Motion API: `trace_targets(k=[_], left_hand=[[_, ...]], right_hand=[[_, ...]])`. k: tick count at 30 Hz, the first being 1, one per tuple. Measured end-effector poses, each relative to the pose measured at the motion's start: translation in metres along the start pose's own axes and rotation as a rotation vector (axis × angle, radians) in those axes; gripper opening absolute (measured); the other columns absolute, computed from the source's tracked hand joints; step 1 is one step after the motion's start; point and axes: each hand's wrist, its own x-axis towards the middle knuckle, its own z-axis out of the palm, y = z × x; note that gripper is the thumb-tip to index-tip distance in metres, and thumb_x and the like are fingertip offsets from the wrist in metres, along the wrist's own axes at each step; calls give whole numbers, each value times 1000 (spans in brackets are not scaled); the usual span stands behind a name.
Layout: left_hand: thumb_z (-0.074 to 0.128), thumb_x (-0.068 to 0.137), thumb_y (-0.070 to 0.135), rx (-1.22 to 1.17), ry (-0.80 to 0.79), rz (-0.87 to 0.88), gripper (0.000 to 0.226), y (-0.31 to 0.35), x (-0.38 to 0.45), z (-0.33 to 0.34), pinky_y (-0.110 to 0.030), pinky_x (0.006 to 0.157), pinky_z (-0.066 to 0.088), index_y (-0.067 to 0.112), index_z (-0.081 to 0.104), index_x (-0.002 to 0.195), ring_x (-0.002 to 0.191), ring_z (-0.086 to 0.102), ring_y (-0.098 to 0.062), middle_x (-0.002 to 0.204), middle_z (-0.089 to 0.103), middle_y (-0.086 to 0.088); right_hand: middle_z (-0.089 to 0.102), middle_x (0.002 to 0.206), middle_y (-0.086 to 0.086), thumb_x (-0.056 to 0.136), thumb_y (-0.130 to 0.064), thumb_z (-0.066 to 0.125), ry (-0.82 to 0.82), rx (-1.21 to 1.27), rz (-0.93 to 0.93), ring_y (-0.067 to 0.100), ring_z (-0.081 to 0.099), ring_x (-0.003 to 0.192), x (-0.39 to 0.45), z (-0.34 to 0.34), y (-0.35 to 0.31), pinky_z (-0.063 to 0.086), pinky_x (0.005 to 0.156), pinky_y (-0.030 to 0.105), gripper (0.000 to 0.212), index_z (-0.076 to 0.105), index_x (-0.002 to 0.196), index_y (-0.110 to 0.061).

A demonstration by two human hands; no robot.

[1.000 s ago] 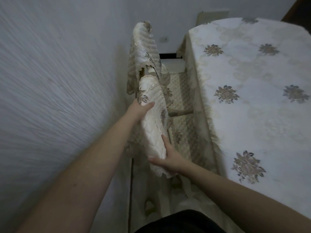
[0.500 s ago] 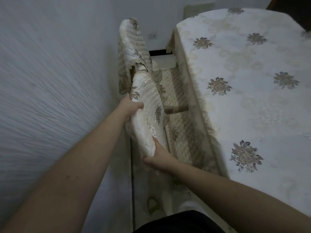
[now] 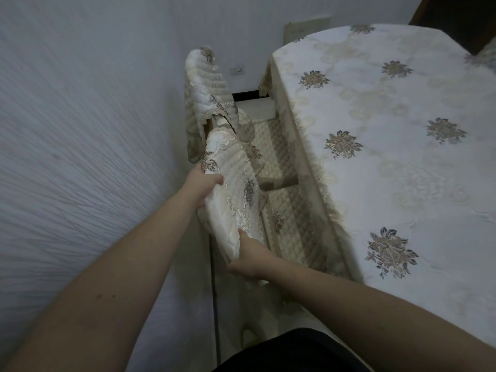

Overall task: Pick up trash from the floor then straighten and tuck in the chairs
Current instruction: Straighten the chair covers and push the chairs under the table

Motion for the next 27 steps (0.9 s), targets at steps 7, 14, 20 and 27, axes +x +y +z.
trace_targets(k=[7,14,20,27], left_hand=[[70,48,16,5,-24,8,68,-9,4,-11,-49,85,55,15,62,116,95,66,-28,108,68,-10],[73,46,16,11,-15,-22,69,-15,20,-14,-49,83,56,18,63,113,94,67,-28,107,68,-8],[73,48,15,26,-25,-36,68,-11,22,-21,-47,81,57,16,61,115,93,67,-27,107,68,-9],[72,58,11,37,-35,-2,60,-7,11,-21,-44,82,56,18,59,116,93,66,-25,108,67,-7]], right_hand=[[49,133,15,74,-33,71,0,-42,-7,32,50,119,0,8,-6,41,87,28,100,8,150,-11],[48,131,16,73,-30,72,6,-48,-32,33,51,116,5,10,-5,42,84,30,93,17,144,-7],[45,134,19,71,-32,74,-17,-33,-29,36,51,116,14,17,-12,44,86,34,101,12,145,-4],[41,139,16,69,-33,75,-4,13,-30,34,49,120,10,19,-14,44,92,33,107,7,148,-9]])
